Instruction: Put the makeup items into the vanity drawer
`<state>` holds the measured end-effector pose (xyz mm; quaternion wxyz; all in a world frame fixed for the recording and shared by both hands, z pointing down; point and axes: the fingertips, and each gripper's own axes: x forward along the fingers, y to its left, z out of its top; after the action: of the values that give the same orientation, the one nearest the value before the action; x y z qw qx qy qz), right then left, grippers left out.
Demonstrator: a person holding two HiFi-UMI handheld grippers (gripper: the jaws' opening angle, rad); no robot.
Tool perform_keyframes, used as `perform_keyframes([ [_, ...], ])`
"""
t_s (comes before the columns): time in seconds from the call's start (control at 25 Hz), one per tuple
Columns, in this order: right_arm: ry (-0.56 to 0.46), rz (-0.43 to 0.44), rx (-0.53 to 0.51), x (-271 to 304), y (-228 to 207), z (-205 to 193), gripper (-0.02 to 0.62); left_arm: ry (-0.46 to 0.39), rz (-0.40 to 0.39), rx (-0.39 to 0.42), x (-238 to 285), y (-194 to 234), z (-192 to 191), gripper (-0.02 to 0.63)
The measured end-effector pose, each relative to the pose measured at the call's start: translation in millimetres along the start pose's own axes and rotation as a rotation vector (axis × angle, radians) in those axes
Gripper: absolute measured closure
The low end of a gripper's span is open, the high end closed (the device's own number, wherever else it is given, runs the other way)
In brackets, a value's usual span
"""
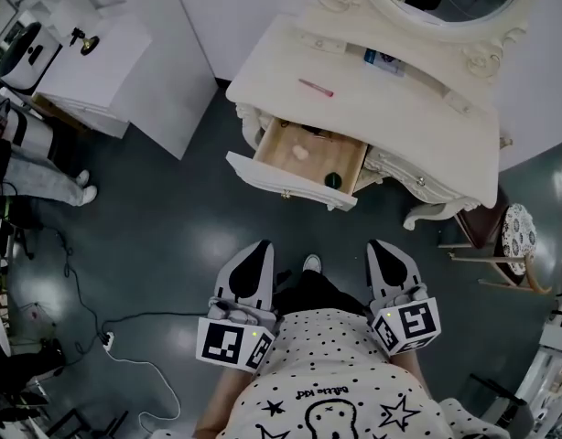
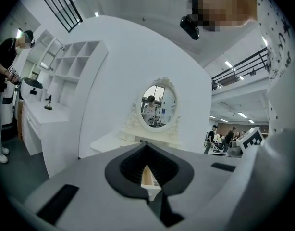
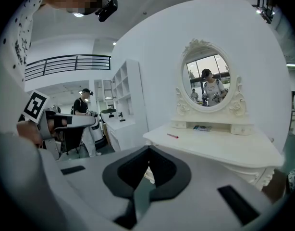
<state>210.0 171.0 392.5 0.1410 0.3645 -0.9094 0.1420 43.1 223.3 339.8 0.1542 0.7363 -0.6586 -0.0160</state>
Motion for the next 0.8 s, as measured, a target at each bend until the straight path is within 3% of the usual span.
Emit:
perform_keyframes([
  [0.52,-0.010,-0.006,0.009,33,-22,14,0.588,0.008,0.018,0.006,37,20,9,0.611],
  [0.8,-0.024,-0.051,0.000,78,-23,33,0.587,0.003,-0.038,0.011,76,57,28,0.611],
])
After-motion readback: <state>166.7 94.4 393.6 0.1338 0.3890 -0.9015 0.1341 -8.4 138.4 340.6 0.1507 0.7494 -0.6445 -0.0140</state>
